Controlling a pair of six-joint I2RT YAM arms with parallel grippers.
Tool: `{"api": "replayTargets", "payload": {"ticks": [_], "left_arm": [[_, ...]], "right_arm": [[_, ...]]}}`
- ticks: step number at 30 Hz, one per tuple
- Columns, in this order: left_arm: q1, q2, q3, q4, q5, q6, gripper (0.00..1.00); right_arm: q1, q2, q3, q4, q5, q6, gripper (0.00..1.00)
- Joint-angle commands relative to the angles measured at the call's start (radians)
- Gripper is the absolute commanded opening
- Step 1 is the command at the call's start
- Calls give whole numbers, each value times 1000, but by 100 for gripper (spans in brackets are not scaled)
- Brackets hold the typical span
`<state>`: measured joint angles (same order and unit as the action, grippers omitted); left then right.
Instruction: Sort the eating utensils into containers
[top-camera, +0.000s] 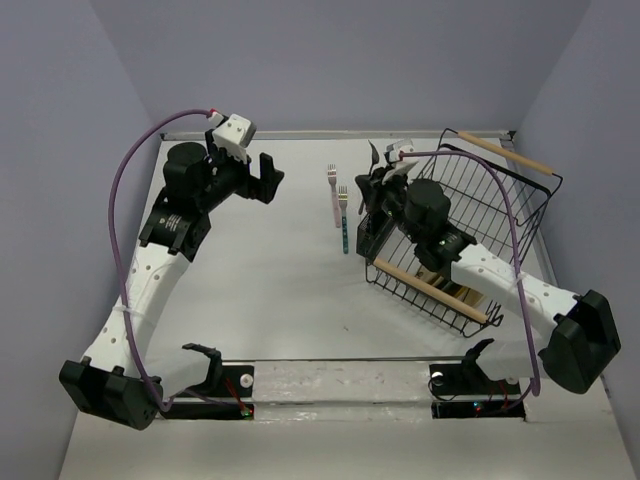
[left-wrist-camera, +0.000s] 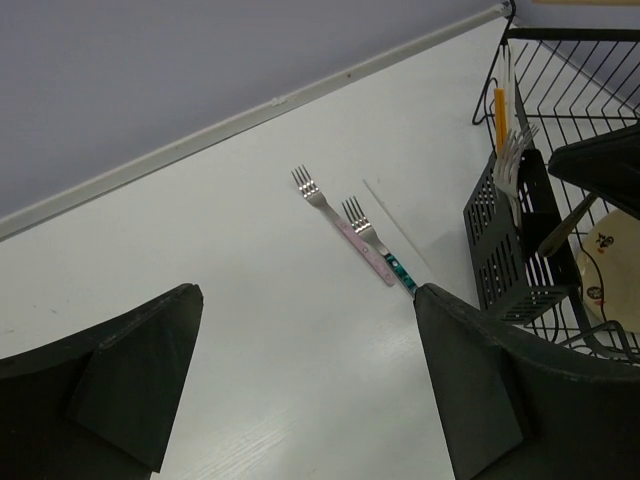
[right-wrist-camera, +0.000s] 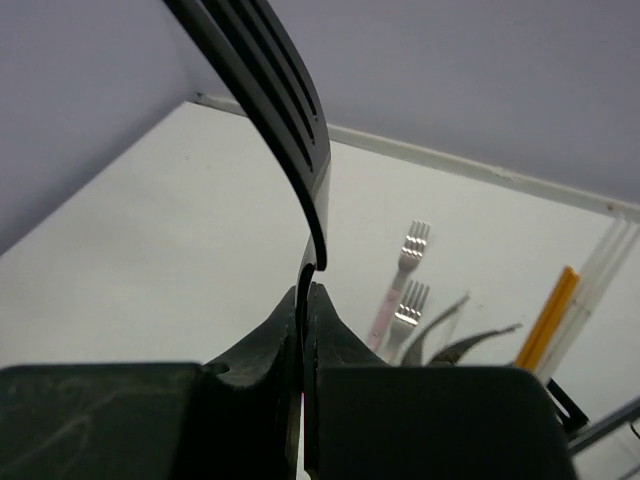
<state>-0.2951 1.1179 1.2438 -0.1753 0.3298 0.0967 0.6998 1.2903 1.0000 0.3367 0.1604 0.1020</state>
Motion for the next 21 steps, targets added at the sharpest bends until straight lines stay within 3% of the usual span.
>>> {"api": "replayTargets", "payload": {"ticks": [1,18,20,21], "left_arm": [[8,-21,-17,43,17,20,99],[11,-18,-46,60,34,28,99],[11,-21,-49,60,34,28,99],[11,-21,-50,60,34,28,99]], "right_arm": [[-46,-6,-49,-7,82,-28,0],[-56,46,-166,47,129,22,0],[-56,53,-163,45,117,21,9],[-56,55,-161,45,110,21,18]]}}
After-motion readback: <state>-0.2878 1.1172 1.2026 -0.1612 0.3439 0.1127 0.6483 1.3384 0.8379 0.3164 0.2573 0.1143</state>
